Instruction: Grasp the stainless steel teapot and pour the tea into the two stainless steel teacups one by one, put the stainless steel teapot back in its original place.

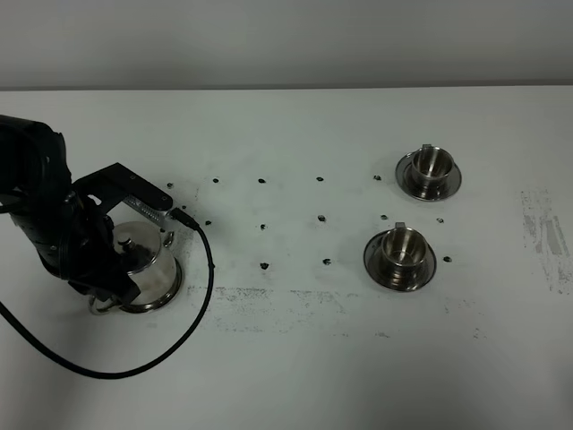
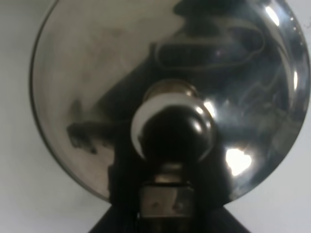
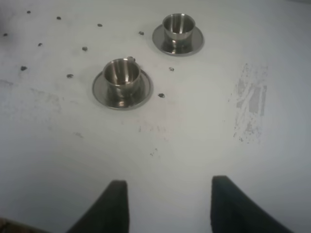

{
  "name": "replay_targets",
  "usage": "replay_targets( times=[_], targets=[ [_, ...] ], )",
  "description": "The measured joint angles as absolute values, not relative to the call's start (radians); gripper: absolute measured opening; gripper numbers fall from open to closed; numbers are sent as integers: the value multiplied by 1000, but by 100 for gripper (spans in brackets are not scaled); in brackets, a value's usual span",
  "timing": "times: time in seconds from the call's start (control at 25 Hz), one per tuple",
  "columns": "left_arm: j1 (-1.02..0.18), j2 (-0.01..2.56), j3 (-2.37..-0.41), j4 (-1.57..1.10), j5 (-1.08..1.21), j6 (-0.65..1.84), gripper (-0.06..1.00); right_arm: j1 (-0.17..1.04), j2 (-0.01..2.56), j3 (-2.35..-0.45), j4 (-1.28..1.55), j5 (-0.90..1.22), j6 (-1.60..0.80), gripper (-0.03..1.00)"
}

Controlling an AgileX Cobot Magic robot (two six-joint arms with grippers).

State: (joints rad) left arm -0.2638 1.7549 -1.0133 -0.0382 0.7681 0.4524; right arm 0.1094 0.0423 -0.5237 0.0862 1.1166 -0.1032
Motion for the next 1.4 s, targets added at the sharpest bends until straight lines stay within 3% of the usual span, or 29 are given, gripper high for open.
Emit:
replay_targets(
  times=[0.72,1.0,1.4],
  targets=[
    [-266,1673,-1052,-62,814,452,19,109,42,-524,86,1117,-103,39],
    [-323,1690,-1232,-62,858,465,19,109,42,-524,86,1116,-103,39],
    [-442,1995,-1724,-70,1038,611,19,109,42,-524,86,1116,-103,39]
  ],
)
